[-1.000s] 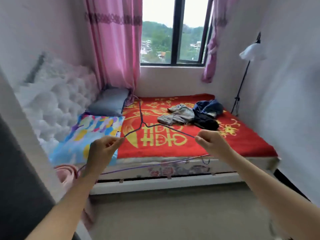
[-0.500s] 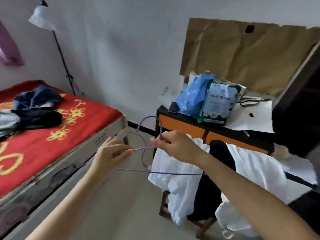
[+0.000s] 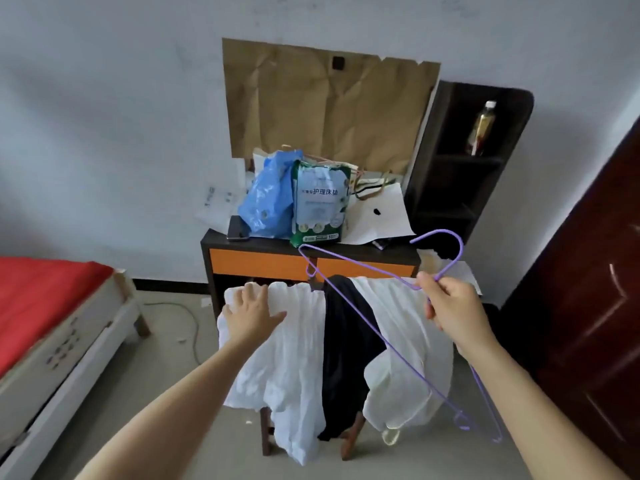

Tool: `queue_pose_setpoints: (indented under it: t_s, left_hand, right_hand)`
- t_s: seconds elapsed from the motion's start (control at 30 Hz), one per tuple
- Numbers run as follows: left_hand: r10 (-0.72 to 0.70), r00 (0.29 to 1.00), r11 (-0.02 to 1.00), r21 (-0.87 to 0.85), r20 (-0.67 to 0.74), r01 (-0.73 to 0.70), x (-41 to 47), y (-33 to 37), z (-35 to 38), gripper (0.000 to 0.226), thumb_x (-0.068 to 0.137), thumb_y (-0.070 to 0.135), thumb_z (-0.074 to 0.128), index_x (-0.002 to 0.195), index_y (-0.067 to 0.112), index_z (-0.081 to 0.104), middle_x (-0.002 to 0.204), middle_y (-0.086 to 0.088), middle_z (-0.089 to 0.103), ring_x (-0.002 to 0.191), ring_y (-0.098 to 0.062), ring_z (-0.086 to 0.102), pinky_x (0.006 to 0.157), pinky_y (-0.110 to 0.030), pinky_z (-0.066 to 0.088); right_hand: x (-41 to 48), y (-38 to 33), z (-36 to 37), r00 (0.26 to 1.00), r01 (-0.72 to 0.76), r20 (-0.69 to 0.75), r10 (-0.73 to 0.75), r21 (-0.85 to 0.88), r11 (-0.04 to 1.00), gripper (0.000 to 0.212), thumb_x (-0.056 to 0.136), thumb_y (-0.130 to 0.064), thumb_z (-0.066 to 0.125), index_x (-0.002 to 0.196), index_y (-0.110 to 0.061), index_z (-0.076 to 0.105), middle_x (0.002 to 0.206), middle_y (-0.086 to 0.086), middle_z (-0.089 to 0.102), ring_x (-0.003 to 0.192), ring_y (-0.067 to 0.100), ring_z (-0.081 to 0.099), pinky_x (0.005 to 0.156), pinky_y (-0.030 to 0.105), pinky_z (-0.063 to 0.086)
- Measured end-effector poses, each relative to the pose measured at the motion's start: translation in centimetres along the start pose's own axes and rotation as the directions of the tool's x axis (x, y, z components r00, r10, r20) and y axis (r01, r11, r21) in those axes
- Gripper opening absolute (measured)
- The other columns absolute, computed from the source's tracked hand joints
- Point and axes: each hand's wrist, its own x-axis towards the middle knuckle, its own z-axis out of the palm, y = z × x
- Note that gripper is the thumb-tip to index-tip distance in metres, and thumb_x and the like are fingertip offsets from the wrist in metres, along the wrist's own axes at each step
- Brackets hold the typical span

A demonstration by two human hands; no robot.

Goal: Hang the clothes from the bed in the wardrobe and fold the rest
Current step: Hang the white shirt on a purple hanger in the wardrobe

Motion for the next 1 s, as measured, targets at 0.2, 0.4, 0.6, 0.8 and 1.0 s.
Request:
queue_pose_setpoints:
  t_s: [0.2,0.4,0.6,0.8,1.0]
  left_hand:
    - [-0.064,0.998,0.965,-0.255,-0.003,0.061,0.9,-1.1,0.6,0.031,0.095,0.015,0.043,0.120,0.012,0.061,0.137,-0.006,0.034,0.115,-0.029,0.039,0.078,-0.034,0.037]
    - [-0.041,0.972,0.924,-0.378,-0.232,-0.052,-0.9,-2.4,-1.5,0.020,0.091,0.005,0.052,0.098,0.003,0.070,0.099,-0.008,0.057,0.083,-0.025,0.053,0.066,-0.026,0.031]
    - [-0.227,0.851,0.808,-0.579,-0.474,-0.108,-4.8,-7.9,-9.0,0.018,0.083,-0.004,0.063,0.094,0.005,0.073,0.086,-0.002,0.063,0.077,-0.019,0.053,0.066,-0.015,0.034]
    - [-0.426,0.688,0.716,-0.684,-0.587,-0.140,-11.7,-15.5,-18.1,0.025,0.085,-0.004,0.060,0.099,0.016,0.068,0.069,0.014,0.067,0.059,0.003,0.053,0.059,-0.008,0.041]
    - [-0.486,0.604,0.671,-0.713,-0.632,-0.205,-19.3,-21.2,-24.4,0.047,0.085,-0.006,0.060,0.077,0.039,0.073,0.065,0.021,0.068,0.057,0.005,0.059,0.056,-0.012,0.048]
  right_hand:
    - [0.6,-0.2,3.7,0.998,-0.062,-0.028,0.061,-0.041,0.997,0.040,0.094,-0.016,0.053,0.056,-0.003,0.053,0.041,-0.008,0.042,0.045,0.011,0.040,0.056,0.027,0.034]
    - [1.0,-0.7,5.3,0.999,-0.019,-0.048,0.022,0.059,0.998,0.033,0.094,-0.015,0.051,0.063,-0.007,0.054,0.051,-0.003,0.045,0.050,0.012,0.039,0.058,0.027,0.033]
    - [1.0,-2.5,8.3,0.980,0.127,0.110,-0.165,0.290,0.948,0.020,0.095,-0.017,0.051,0.094,-0.034,0.062,0.053,-0.005,0.060,0.041,0.001,0.043,0.046,0.011,0.034]
    - [-2.9,-7.0,19.2,0.864,0.221,0.359,-0.353,0.360,0.906,0.020,0.089,-0.017,0.061,0.074,-0.029,0.060,0.061,-0.011,0.061,0.056,0.003,0.053,0.061,0.022,0.041]
    - [-10.0,-12.6,31.6,0.538,0.055,0.741,-0.402,0.445,0.894,0.036,0.075,-0.007,0.076,0.081,-0.021,0.043,0.087,-0.004,0.057,0.092,-0.001,0.057,0.084,0.017,0.042]
